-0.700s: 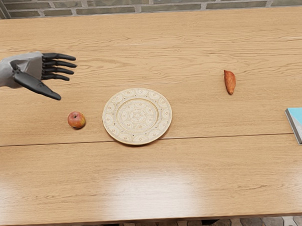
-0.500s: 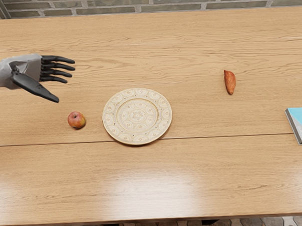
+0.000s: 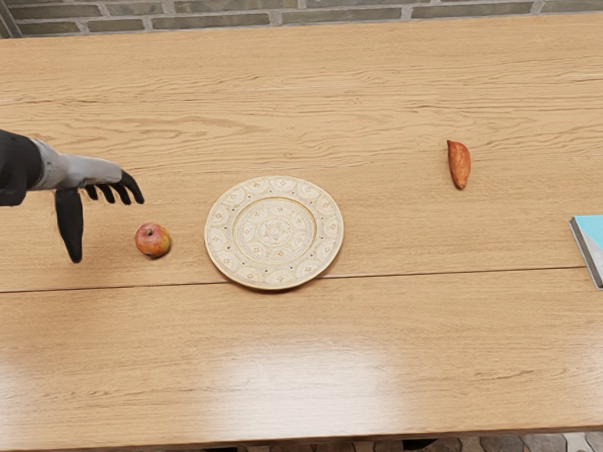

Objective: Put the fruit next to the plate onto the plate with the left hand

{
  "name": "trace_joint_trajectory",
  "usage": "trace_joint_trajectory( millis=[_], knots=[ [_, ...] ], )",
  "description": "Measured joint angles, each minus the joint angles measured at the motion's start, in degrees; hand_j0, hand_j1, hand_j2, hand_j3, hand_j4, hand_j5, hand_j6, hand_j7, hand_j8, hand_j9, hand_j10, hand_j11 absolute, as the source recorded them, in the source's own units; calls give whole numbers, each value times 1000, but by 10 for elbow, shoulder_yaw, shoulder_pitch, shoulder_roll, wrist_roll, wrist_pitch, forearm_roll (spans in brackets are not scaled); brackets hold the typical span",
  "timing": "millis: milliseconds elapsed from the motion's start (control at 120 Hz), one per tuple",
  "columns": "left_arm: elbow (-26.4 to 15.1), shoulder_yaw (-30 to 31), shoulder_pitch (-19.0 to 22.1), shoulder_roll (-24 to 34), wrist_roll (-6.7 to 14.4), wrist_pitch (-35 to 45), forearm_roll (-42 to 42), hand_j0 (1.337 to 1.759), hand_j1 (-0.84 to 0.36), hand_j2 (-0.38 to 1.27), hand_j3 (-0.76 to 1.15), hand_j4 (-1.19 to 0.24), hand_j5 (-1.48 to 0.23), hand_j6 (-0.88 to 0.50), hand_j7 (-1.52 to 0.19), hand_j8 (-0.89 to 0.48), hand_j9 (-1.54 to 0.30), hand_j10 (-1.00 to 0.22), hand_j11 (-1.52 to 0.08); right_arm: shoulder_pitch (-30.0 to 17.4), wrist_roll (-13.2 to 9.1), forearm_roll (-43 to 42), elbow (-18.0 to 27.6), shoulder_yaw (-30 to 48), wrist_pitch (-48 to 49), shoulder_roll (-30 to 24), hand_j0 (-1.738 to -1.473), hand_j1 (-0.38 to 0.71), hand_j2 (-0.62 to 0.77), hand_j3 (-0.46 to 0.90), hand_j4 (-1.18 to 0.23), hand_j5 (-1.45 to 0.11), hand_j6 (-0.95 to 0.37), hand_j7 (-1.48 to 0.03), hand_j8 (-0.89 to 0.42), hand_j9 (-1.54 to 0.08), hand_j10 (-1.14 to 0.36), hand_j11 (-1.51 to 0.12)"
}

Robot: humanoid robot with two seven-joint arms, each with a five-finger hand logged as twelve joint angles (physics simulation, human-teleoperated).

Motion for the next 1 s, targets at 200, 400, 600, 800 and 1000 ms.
trace_joint_trajectory(
  millis=[200,400,600,800,1000],
  knots=[
    [-30,12,59,-18,4,137,129,1658,49,53,0,-256,-328,-257,-328,-257,-327,-255,-327,0,0,0,0,0,0,0,-1658,-305,-7,0,-36,-47,-36,-47,-36,-47,-36,-47],
    [-49,15,93,-60,5,197,161,1658,49,53,0,-257,-329,-258,-328,-258,-328,-256,-328,0,0,0,0,0,0,0,-1658,-305,-7,0,-36,-47,-36,-47,-36,-47,-36,-47],
    [-51,20,113,-81,5,216,200,1658,44,54,0,-261,-334,-262,-333,-262,-333,-260,-333,0,0,0,0,0,0,0,-1658,-305,-7,0,-36,-47,-36,-47,-36,-47,-36,-47],
    [-46,25,129,-83,5,225,224,1658,42,55,0,-263,-337,-264,-336,-264,-336,-262,-336,0,0,0,0,0,0,0,-1658,-305,-7,0,-36,-47,-36,-47,-36,-47,-36,-47],
    [-34,26,141,-93,5,228,245,1658,38,56,0,-266,-340,-267,-340,-267,-340,-265,-340,0,0,0,0,0,0,0,-1658,-305,-7,0,-36,-47,-36,-47,-36,-47,-36,-47]
  ],
)
